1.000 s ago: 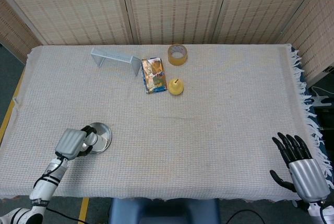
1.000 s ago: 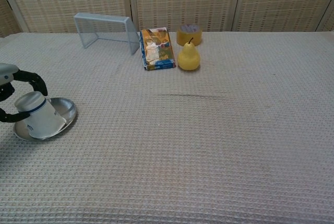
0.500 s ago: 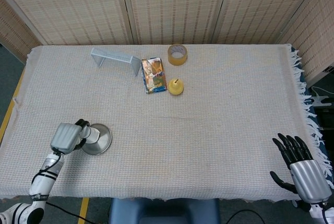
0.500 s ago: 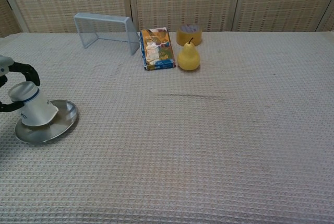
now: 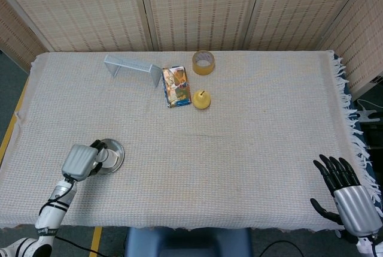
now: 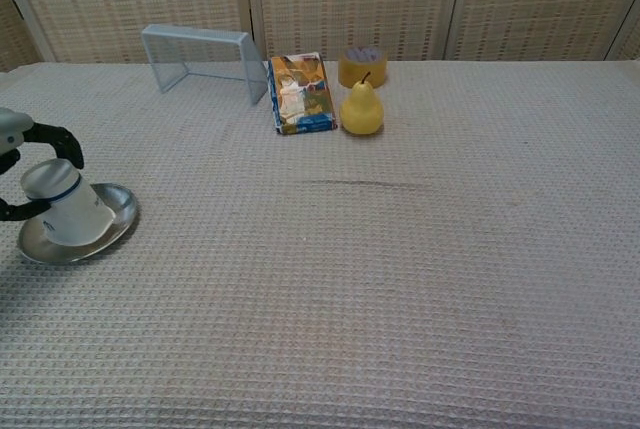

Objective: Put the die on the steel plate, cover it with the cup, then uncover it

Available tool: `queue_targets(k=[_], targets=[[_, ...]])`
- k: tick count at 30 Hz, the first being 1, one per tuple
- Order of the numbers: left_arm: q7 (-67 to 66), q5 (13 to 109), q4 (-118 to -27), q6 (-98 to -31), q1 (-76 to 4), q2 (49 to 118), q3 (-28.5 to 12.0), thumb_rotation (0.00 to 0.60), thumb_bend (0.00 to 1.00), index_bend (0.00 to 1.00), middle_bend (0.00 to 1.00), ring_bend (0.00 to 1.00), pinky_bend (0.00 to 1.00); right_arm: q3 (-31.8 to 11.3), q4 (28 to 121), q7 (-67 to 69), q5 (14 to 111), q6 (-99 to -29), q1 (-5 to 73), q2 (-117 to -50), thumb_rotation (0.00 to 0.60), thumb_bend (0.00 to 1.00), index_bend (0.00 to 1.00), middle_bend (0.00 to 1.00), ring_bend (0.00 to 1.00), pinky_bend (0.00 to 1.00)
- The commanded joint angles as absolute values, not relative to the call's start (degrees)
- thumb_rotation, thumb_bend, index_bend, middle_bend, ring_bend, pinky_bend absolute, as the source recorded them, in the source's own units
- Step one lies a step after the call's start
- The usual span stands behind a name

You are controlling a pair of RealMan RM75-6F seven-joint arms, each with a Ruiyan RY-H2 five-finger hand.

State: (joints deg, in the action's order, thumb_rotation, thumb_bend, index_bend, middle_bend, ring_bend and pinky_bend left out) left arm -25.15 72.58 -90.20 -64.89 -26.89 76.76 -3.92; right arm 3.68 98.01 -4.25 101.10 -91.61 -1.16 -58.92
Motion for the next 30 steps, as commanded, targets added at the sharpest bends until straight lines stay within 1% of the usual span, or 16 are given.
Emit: queue_targets(k=[1, 5, 11, 16, 19, 21, 24, 26, 30], targets=[[-23.7, 71.9, -92.2, -62.4, -27.4, 74.9, -3.2, 0.600, 0.38, 0.57, 0.73, 0.85, 1.00, 3.7, 98.0, -4.4, 101.3, -91.8, -1.3, -59.0, 0.524, 0.17, 0.00, 0.00, 0.00, 0.00], [-21.7, 72.6, -93.0, -61.8, -27.6, 73.9, -3.1, 0.600, 0.38, 0.57, 0.72, 0.85, 1.00, 3.8, 98.0, -4.7, 101.4, -91.7, -1.3, -59.1, 0.525, 0.17, 0.00, 0.00, 0.00, 0.00], [-19.0, 74.9, -92.5, -63.3, -27.3, 73.6, -3.2, 0.600, 0.38, 0.57, 0.72, 0.85, 1.00, 3.7, 98.0, -4.9, 101.1, -91.1, -1.1, -59.2, 0.525, 0.17, 0.00, 0.00, 0.00, 0.00], [-20.5, 77.0, -89.0, -70.5, -25.4, 76.2, -4.5, 0.600, 0.39, 0.57, 0.72, 0.85, 1.00, 3.5, 98.1, -4.8, 100.9, -91.2, -1.1, -59.2, 0.526, 0.17, 0.00, 0.00, 0.00, 0.00], [-20.2, 76.9, -89.8, -73.5, -23.6, 75.5, -4.6, 0.600, 0.39, 0.57, 0.72, 0.85, 1.00, 3.5, 98.0, -4.8, 100.8, -91.0, -1.1, -59.2, 0.525, 0.17, 0.00, 0.00, 0.00, 0.00], [-21.2, 75.4, -90.3, -75.1, -22.1, 74.6, -4.7, 0.600, 0.39, 0.57, 0.72, 0.85, 1.00, 3.5, 98.0, -4.8, 100.8, -90.8, -1.0, -59.2, 0.525, 0.17, 0.00, 0.00, 0.00, 0.00], [-23.3, 70.9, -89.9, -77.7, -19.6, 74.5, -5.7, 0.600, 0.39, 0.57, 0.72, 0.85, 1.00, 3.5, 98.0, -4.8, 100.7, -90.6, -0.9, -59.2, 0.525, 0.17, 0.00, 0.00, 0.00, 0.00], [-23.3, 67.9, -88.6, -77.3, -18.6, 74.9, -6.1, 0.600, 0.39, 0.56, 0.72, 0.85, 1.00, 3.5, 98.0, -4.8, 100.8, -90.6, -0.9, -59.2, 0.525, 0.17, 0.00, 0.00, 0.00, 0.00], [-21.7, 65.7, -86.1, -73.4, -18.3, 75.3, -5.1, 0.600, 0.38, 0.54, 0.69, 0.85, 1.00, 3.5, 98.0, -5.1, 100.8, -90.4, -0.8, -59.3, 0.526, 0.17, 0.00, 0.00, 0.00, 0.00]])
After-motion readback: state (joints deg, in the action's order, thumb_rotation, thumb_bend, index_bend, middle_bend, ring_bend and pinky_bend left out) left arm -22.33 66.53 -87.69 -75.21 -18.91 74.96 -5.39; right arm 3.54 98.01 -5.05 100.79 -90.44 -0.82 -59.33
